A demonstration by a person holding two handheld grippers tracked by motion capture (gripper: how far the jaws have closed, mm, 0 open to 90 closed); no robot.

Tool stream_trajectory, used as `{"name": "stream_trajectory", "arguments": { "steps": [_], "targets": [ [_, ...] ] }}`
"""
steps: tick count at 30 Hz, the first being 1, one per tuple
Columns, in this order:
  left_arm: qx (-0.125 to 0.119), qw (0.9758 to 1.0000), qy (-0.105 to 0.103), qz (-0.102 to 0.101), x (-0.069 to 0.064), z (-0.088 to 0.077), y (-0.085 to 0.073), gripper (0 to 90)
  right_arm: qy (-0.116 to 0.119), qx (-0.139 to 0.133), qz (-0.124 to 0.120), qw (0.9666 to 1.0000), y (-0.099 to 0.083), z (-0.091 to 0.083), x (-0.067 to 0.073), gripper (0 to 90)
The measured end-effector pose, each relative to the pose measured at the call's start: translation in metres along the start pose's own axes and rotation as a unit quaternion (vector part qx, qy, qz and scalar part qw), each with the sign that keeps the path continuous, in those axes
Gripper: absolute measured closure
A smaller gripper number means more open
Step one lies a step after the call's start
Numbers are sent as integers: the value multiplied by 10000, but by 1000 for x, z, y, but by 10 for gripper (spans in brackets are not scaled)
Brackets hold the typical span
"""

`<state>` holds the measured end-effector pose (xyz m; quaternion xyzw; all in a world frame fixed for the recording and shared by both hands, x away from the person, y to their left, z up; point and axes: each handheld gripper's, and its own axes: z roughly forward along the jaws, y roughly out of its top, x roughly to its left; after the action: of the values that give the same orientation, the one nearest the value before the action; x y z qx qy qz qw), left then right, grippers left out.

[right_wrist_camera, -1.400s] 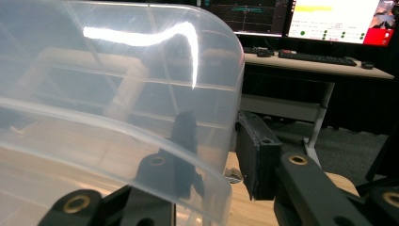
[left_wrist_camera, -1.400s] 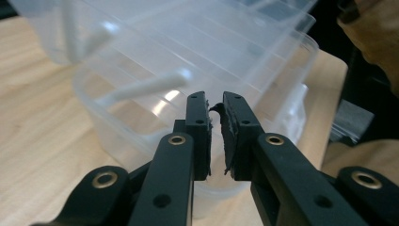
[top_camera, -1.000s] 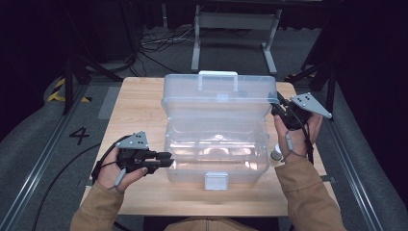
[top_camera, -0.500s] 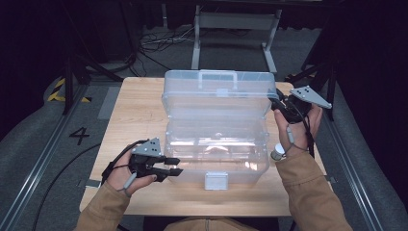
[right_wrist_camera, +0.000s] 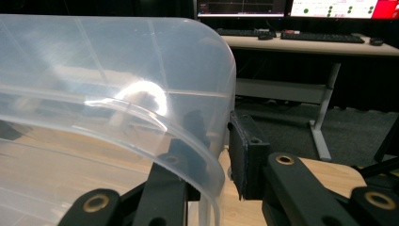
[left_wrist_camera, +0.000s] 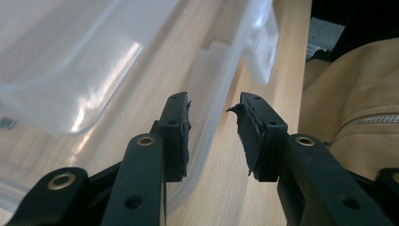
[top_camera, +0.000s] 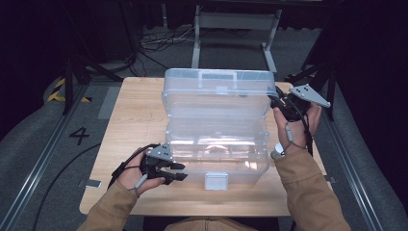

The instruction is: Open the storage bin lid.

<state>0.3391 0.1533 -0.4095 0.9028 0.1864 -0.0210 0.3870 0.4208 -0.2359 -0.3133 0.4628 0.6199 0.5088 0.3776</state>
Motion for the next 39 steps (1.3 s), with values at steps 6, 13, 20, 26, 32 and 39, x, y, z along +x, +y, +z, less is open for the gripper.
{"name": "stream_trajectory", "arguments": {
  "steps": [6,13,20,26,32,39],
  "targets": [
    [-100,9999,34,-56,2,2,-2,684,-101,-111,-20,9999,0,4,2,771],
    [-172,9998,-51,-59,3,2,-4,705,-235,-206,-126,9994,3,10,3,774],
    [-357,9992,-176,-50,6,4,-7,717,-317,-125,-152,9993,6,16,2,789],
    [-410,9989,-222,-46,7,5,-8,721,-345,-1,-169,9993,6,22,0,817],
    [-451,9986,-281,-71,8,7,-9,725,-349,123,-168,9992,8,28,-3,822],
    [-463,9984,-316,-89,8,9,-9,729,-328,255,-124,9991,12,36,-6,822]
  ]
}}
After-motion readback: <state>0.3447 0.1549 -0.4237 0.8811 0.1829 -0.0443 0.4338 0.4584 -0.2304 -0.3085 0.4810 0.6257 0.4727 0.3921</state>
